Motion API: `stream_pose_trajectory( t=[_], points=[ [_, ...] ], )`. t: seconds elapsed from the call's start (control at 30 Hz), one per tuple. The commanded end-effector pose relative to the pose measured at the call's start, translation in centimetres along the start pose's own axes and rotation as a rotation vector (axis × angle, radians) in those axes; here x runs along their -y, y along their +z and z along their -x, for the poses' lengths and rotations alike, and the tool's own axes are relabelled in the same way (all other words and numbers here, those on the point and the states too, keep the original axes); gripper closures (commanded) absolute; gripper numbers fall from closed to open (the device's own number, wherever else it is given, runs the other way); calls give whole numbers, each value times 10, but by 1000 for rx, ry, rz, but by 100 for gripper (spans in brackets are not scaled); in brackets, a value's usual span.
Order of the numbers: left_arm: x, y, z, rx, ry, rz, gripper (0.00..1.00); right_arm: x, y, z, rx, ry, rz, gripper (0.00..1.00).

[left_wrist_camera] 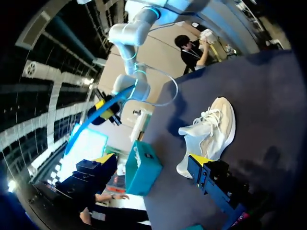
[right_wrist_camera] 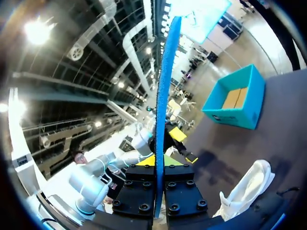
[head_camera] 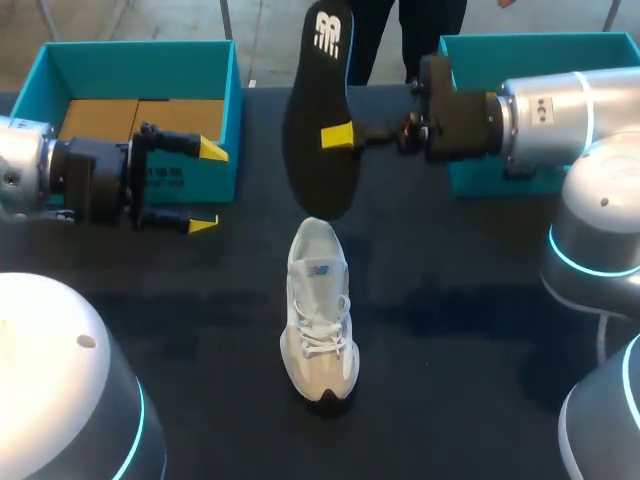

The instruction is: Take the shoe out of the shoebox, open the shoe tongue, remove and reinsert the insole, then place the shoe into the shoebox

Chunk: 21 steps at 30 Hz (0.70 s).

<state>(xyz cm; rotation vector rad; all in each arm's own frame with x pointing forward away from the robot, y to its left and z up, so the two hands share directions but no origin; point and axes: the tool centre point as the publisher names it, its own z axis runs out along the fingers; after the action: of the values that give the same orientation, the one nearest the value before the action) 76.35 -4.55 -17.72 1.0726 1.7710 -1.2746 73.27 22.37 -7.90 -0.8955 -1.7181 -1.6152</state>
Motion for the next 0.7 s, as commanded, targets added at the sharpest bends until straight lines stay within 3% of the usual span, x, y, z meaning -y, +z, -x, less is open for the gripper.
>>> stream_pose_trajectory(
  t=[0.03,0.7],
  points=[
    [-6,1,-4,50,-194,94,0,0,4,1,-45,-59,27,100],
    [-6,1,-4,50,-194,94,0,0,4,0,-52,-61,36,100]
  ],
)
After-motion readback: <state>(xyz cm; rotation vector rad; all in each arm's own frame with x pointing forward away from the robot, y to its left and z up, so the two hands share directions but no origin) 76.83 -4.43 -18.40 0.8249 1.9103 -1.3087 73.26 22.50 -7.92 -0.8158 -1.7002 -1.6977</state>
